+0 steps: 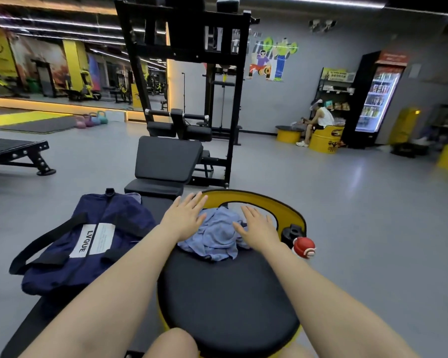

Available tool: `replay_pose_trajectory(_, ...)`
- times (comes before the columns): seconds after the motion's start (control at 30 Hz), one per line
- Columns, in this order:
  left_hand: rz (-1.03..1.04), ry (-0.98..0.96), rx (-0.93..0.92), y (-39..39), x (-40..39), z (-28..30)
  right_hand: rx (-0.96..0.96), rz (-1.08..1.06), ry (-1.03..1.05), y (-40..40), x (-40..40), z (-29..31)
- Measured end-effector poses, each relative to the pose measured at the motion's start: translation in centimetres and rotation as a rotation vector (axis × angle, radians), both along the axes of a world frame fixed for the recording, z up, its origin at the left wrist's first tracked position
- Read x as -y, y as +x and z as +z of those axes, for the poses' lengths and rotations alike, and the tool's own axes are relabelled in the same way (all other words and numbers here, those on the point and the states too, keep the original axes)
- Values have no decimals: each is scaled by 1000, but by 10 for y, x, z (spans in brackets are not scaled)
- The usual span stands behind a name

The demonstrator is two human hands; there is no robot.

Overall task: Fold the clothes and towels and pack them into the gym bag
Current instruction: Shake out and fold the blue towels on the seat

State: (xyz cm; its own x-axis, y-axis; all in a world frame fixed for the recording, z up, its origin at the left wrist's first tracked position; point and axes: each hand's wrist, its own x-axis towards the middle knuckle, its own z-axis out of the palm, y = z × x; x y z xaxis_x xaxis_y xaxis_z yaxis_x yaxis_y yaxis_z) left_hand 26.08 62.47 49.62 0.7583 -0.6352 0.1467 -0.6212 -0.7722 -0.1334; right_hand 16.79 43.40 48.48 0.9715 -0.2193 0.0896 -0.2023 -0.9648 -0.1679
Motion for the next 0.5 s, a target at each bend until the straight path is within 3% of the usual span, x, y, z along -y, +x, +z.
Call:
replay_pose_trajectory(0.23,30,-45,-47,19,30,-13,41,27,-11,23,39,-6)
replay_pose_trajectory(0.5,57,50,-110,81,43,-55,-58,7,7,74,64,-41)
